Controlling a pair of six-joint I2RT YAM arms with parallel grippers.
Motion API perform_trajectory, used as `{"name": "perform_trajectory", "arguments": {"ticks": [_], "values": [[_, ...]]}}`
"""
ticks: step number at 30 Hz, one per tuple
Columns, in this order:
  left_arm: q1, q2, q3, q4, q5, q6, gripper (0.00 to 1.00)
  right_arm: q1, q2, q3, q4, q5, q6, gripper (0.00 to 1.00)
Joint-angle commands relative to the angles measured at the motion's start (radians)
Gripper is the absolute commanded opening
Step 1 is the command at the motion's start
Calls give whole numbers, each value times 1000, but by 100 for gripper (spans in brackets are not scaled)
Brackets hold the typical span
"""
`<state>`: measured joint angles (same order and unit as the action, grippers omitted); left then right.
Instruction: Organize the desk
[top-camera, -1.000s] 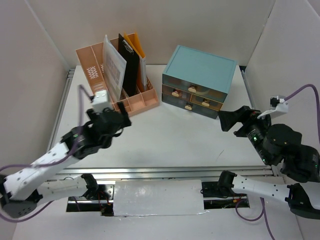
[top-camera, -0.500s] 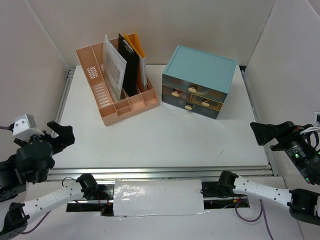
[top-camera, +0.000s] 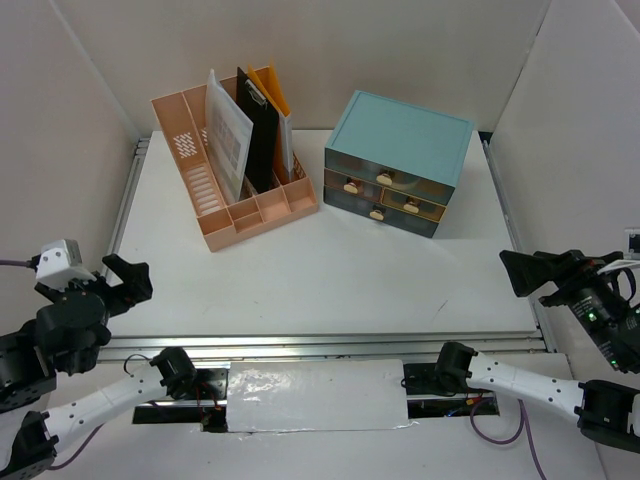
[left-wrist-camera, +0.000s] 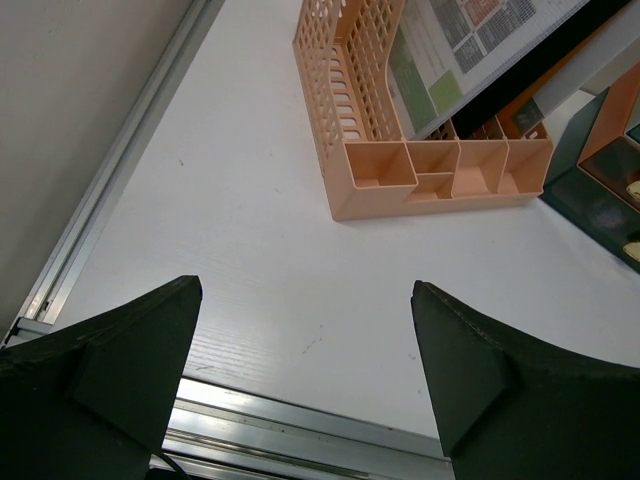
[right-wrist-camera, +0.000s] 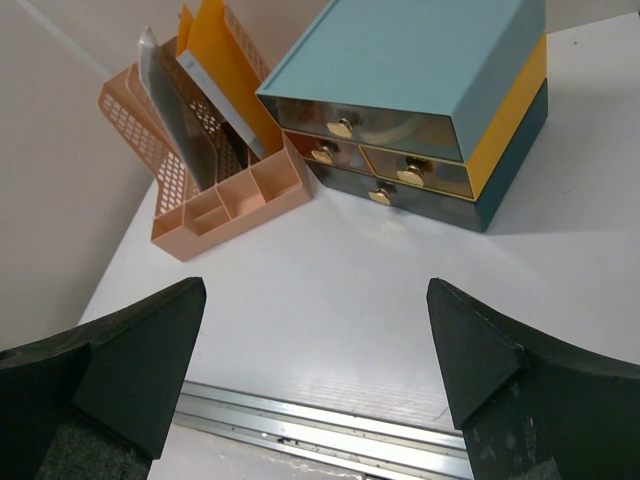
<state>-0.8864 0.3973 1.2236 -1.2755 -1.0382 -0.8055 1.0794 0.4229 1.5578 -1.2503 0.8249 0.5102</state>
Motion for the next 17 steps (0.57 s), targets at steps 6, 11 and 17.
{"name": "perform_trajectory", "arguments": {"ticks": [6, 11, 17], "values": [[1, 18, -1, 39, -2, 38, 100, 1, 20, -64, 69, -9, -21, 100], [1, 6, -6, 41, 1, 37, 99, 1, 27, -62, 72, -21, -21, 100], [1, 9, -4, 42, 1, 40, 100, -1, 30, -62, 71, -24, -15, 100]]}}
